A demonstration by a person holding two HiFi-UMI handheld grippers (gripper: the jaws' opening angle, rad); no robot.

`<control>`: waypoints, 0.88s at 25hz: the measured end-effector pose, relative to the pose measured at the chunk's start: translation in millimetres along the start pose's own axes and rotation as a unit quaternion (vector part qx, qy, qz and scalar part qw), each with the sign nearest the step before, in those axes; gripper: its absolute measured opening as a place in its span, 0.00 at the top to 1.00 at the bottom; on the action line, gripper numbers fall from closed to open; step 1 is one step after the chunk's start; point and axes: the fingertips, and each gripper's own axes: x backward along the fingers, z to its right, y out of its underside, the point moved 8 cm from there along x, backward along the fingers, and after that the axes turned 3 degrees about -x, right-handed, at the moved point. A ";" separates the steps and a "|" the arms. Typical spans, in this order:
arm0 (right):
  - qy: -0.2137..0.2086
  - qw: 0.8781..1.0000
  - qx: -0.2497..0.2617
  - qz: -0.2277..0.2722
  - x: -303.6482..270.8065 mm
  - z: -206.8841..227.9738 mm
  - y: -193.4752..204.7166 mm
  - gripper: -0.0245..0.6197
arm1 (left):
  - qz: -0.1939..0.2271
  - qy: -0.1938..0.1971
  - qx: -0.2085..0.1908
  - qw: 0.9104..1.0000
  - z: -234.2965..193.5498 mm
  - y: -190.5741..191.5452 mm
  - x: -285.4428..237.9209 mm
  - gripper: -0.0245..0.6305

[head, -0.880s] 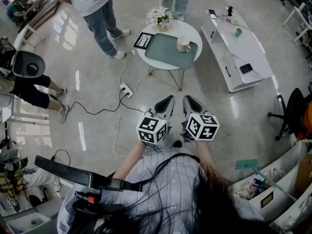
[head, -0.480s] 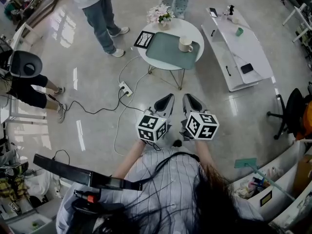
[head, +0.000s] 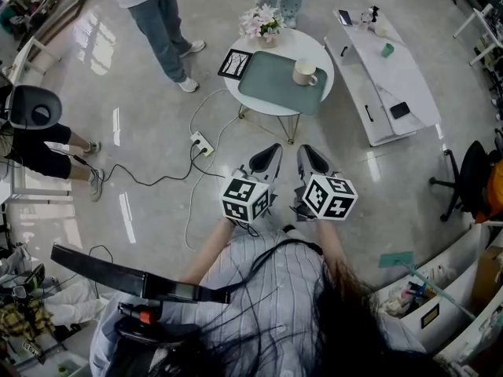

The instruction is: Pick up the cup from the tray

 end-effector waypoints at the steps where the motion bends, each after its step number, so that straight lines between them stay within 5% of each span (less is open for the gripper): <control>1: 0.002 1.000 0.000 0.001 -3.8 -2.4 -0.4 0.90 | 0.000 0.002 0.000 1.000 -4.5 -1.1 0.1 0.94; 22: 0.017 1.000 0.007 -0.022 -62.8 -10.3 -1.6 0.90 | 0.004 -0.014 0.035 0.999 -70.2 -2.5 -7.5 0.94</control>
